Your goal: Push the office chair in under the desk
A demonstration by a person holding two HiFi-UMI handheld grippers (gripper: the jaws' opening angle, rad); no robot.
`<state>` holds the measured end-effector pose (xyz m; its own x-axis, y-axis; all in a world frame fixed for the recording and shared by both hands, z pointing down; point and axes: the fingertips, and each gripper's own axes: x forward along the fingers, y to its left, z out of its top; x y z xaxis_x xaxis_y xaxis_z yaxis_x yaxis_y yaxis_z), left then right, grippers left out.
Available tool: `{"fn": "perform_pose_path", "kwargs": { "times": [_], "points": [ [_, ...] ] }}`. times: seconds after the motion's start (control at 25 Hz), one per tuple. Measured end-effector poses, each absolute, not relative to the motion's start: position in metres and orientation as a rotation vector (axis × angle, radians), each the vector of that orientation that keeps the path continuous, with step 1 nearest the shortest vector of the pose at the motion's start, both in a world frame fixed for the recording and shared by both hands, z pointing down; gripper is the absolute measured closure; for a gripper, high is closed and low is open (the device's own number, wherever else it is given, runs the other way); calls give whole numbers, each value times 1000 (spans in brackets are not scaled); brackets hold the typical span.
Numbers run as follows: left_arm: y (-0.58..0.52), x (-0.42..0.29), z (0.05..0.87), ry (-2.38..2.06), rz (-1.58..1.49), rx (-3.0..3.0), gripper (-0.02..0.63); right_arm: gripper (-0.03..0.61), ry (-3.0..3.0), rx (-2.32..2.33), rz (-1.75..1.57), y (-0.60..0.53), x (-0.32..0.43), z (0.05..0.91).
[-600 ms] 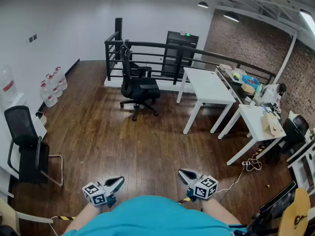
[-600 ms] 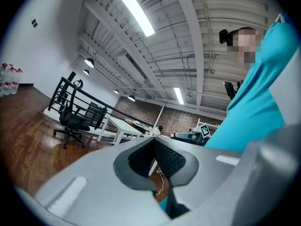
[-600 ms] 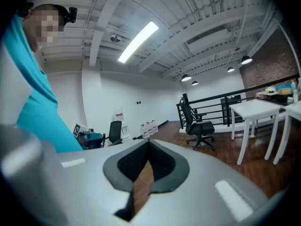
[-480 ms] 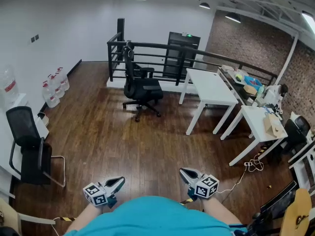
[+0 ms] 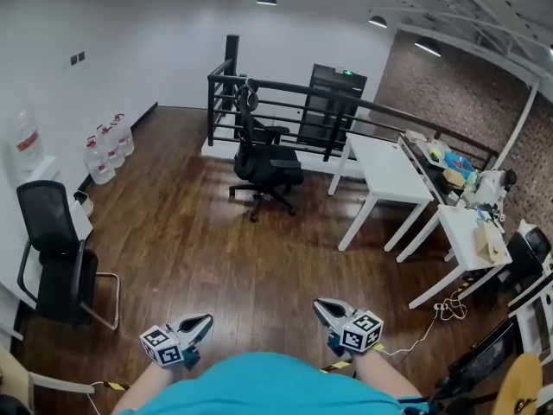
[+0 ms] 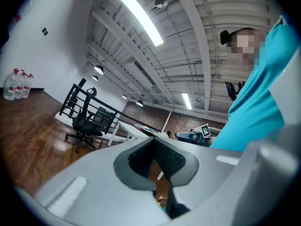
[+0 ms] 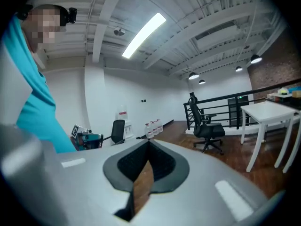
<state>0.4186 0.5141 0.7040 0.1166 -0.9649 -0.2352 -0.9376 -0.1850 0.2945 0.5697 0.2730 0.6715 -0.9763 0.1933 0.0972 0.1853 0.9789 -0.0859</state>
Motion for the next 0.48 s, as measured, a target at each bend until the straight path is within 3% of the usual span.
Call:
{"fn": "perform_pose_path", "kwargs": {
  "times": [0.36, 0.48],
  "points": [
    [398, 376, 700, -2089, -528, 2211, 586, 578, -3018, -447, 155, 142, 500, 696],
    [354, 332, 688, -2148, -528, 2164, 586, 578, -3008, -526, 135, 98, 449, 687]
  ]
}}
